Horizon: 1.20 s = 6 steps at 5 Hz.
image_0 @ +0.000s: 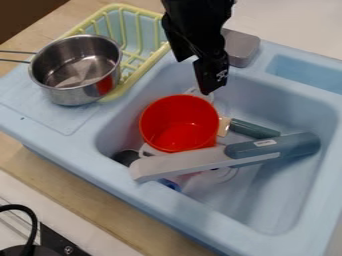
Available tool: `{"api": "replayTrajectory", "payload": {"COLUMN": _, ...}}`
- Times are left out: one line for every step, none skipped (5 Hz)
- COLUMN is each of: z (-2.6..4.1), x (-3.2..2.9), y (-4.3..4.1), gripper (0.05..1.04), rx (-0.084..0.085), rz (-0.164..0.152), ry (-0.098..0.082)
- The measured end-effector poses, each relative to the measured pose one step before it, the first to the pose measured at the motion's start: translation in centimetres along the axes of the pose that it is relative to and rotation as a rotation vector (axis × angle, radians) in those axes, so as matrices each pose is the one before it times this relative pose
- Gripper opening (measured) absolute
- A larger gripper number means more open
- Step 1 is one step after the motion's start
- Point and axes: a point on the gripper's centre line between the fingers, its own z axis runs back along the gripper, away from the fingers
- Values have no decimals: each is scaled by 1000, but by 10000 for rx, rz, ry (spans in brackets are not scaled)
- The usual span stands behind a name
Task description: Put the silver pot in the yellow basket
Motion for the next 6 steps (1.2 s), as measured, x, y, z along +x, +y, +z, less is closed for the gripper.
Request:
{"api": "replayTrajectory", "payload": {"z": -401, "x": -404, "y": -249, "gripper": 994, "rx": -103, "rz": 34, "ry": 189}}
{"api": "replayTrajectory", "payload": {"z": 624, "x": -1696, "y": -34, "gripper": 994, "rx": 96, "rz": 44, "ry": 497}}
{"api": "replayTrajectory", "payload": {"z": 1499, "x": -1342, "y": 212, "gripper": 994, "rx": -67, "rz": 65, "ry": 214}}
{"api": "replayTrajectory", "payload": {"z": 1184, "x": -1926, "y": 346, "gripper": 994, "rx": -125, "rz": -112, "ry": 753}}
{"api": "replayTrajectory", "payload": {"z": 1212, "x": -2039, "y": 1523, "gripper": 994, "rx": 490, "rz": 551, "ry": 679}}
{"api": "replayTrajectory", "payload": {"z": 16, "x": -1931, "y": 1274, "gripper": 994, "rx": 425, "rz": 609, "ry": 113}}
